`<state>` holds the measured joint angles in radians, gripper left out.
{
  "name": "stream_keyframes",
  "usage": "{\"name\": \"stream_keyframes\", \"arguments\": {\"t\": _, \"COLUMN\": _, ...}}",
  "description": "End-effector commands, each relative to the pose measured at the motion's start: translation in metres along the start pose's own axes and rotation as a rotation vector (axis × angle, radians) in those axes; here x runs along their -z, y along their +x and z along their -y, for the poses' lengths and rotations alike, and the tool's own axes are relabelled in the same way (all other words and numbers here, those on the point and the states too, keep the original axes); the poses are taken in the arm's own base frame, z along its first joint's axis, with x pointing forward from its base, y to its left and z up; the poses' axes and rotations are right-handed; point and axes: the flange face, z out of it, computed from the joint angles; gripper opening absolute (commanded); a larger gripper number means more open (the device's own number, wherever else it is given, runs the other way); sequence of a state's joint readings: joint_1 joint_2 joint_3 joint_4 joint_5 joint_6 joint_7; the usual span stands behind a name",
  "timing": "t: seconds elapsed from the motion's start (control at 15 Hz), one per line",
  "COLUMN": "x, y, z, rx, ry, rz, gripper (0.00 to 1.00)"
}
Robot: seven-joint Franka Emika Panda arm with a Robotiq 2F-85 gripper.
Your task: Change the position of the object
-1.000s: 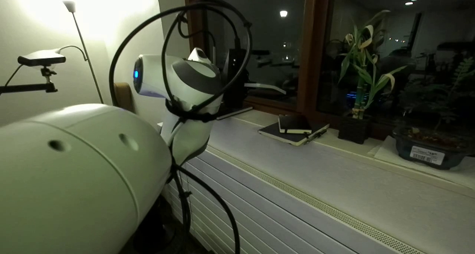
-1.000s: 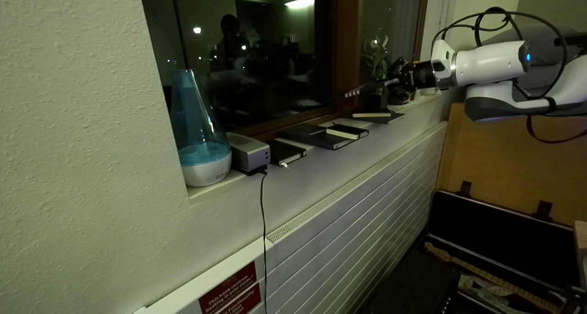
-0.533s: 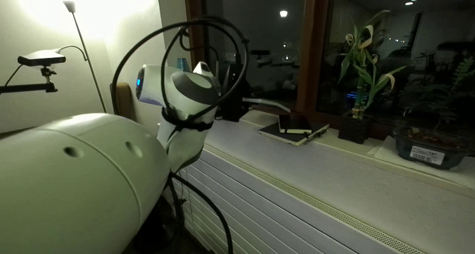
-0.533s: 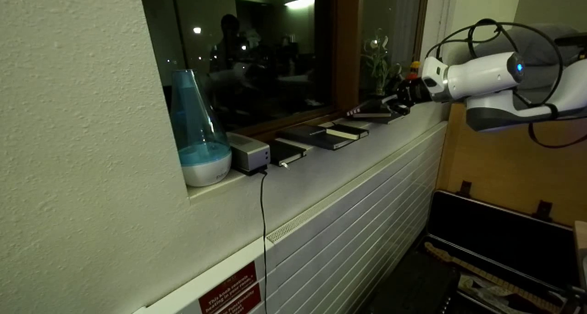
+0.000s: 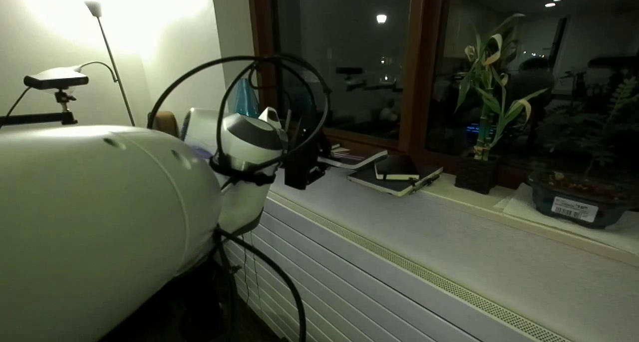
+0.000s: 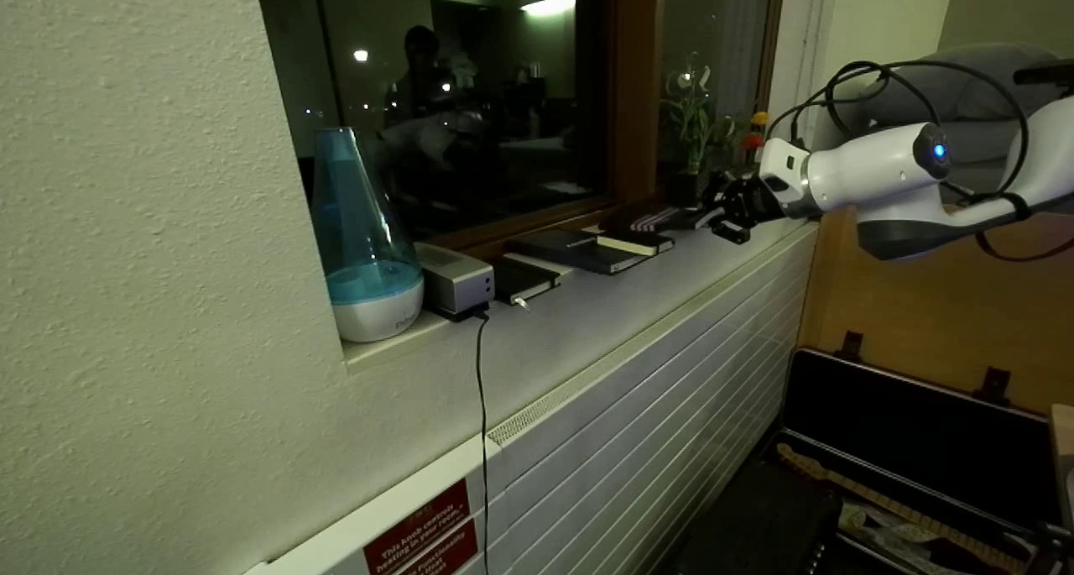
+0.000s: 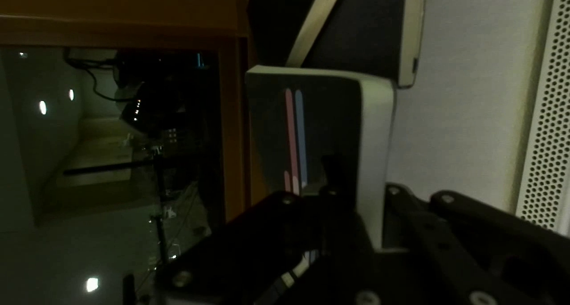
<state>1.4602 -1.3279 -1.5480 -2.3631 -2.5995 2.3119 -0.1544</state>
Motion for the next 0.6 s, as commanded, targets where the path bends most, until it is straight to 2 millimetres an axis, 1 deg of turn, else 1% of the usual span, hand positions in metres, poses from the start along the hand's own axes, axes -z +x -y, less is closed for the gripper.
{"name": "stream_keyframes", "arguments": {"t": 0.0, "x": 0.002, "y": 0.012, "z": 0.008, "rx": 0.028, "ry": 0.021, "rz": 0.047, "gripper": 0.03}}
{"name": "stream_keyframes", "arguments": {"t": 0.2, "x": -0.001, "y": 0.018, "z": 0.007, "rx": 0.027, "ry": 0.022, "rz": 0.063, "gripper": 0.03}}
{"name": "stream_keyframes", "arguments": {"t": 0.53, "x": -0.005, "y": 0.029, "z": 0.010, "rx": 0.038, "ry": 0.096, "rz": 0.133, "gripper": 0.03}}
